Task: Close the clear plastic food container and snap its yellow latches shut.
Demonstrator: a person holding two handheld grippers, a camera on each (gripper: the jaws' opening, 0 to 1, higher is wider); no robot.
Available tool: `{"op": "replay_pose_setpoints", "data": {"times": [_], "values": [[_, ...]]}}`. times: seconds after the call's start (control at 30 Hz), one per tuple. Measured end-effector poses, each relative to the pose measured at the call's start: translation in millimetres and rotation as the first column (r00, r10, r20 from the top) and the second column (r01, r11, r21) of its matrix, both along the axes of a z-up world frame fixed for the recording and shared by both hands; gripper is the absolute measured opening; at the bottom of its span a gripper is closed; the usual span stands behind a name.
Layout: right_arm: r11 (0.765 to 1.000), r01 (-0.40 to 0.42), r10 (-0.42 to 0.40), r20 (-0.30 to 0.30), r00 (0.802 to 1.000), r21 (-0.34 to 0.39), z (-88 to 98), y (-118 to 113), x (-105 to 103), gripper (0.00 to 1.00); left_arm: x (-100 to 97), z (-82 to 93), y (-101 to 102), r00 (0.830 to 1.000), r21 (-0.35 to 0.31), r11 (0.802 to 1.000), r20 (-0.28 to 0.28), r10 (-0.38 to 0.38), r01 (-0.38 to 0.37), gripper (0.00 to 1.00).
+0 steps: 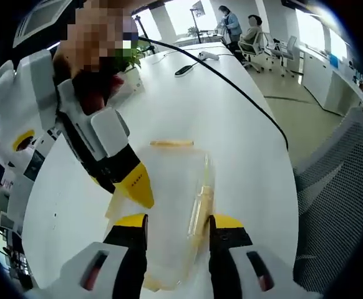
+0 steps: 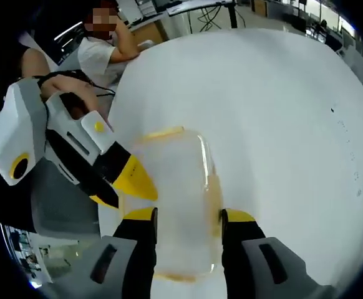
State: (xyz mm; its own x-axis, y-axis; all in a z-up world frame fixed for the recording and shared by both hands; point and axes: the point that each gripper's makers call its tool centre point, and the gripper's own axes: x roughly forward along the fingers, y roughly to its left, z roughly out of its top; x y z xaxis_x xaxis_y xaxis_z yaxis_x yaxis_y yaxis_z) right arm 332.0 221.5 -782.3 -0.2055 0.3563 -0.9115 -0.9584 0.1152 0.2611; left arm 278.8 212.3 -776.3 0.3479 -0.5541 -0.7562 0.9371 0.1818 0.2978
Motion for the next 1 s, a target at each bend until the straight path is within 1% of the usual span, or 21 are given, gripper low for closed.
{"op": "replay_pose_setpoints", "data": {"times": [0.03, 0.07, 0.17, 0.2, 0.27, 0.3, 0.33, 0.4, 0.47, 0.5, 0.53, 0.57, 0.67, 1.0], "values": [[1.000, -0.011, 0.012, 0.003, 1.000, -0.010, 0.4, 0.5, -0.8, 0.37, 0.1, 0.0, 0.1, 1.000, 0.000, 1.000, 0.001, 0.000, 0.000, 0.33], [0.999, -0.051, 0.052, 0.018, 0.998, -0.019, 0.6, 0.9, -1.1, 0.37, 0.6, 0.1, 0.1, 1.000, 0.000, 1.000, 0.001, 0.000, 0.000, 0.33], [0.998, -0.039, 0.039, 0.005, 0.999, -0.053, -0.7, 1.6, -1.1, 0.36, 0.8, 0.0, 0.4, 1.000, 0.001, 1.000, 0.002, -0.003, 0.003, 0.33], [0.997, -0.043, 0.043, 0.003, 0.999, -0.058, -0.6, 1.7, -1.5, 0.35, 1.2, -0.1, -0.1, 1.000, 0.011, 1.000, 0.013, -0.022, 0.022, 0.33], [0.996, -0.059, 0.059, -0.005, 0.998, -0.068, -1.5, 1.4, -1.1, 0.33, 1.4, -1.3, -1.3, 0.999, 0.014, 1.000, 0.019, -0.027, 0.026, 0.33], [0.995, -0.086, 0.086, -0.006, 0.996, -0.051, -2.3, 5.7, -3.0, 0.33, 0.7, -1.8, -1.4, 0.999, 0.016, 0.999, 0.014, -0.029, 0.029, 0.33], [0.995, -0.072, 0.070, -0.026, 0.997, -0.068, -1.3, 5.2, -5.4, 0.33, 1.2, -2.1, -1.9, 1.000, 0.017, 1.000, 0.013, -0.025, 0.025, 0.33], [0.993, -0.088, 0.086, -0.028, 0.996, -0.084, -1.7, 5.5, -5.4, 0.33, 1.0, -1.4, -1.4, 1.000, 0.020, 1.000, 0.016, -0.024, 0.024, 0.32], [0.991, -0.095, 0.092, -0.030, 0.995, -0.094, -2.0, 5.3, -5.1, 0.33, 1.6, -2.0, -1.5, 0.999, 0.025, 1.000, 0.028, -0.019, 0.018, 0.31], [0.991, -0.095, 0.092, -0.033, 0.995, -0.094, -2.0, 4.8, -5.0, 0.33, 3.3, -3.6, -1.8, 0.999, 0.026, 1.000, 0.038, 0.007, -0.008, 0.30], [0.991, -0.093, 0.090, -0.035, 0.995, -0.095, -1.5, 4.3, -4.9, 0.33, 0.4, -0.8, -8.6, 0.998, 0.029, 0.999, 0.061, -0.021, 0.019, 0.29], [0.991, -0.094, 0.091, -0.035, 0.995, -0.097, -1.3, 4.1, -5.1, 0.33, -0.3, -0.3, -9.2, 0.997, 0.033, 0.999, 0.070, -0.024, 0.022, 0.29], [0.988, -0.104, 0.101, -0.032, 0.994, -0.117, -1.8, 2.9, -4.4, 0.33, 1.9, 0.0, -2.3, 0.998, 0.030, 0.999, 0.053, -0.023, 0.022, 0.30], [0.975, -0.120, 0.115, -0.041, 0.993, -0.188, -3.7, 0.7, -2.6, 0.35, 2.4, -2.3, -2.9, 0.999, 0.014, 1.000, 0.054, -0.008, 0.007, 0.31]]}}
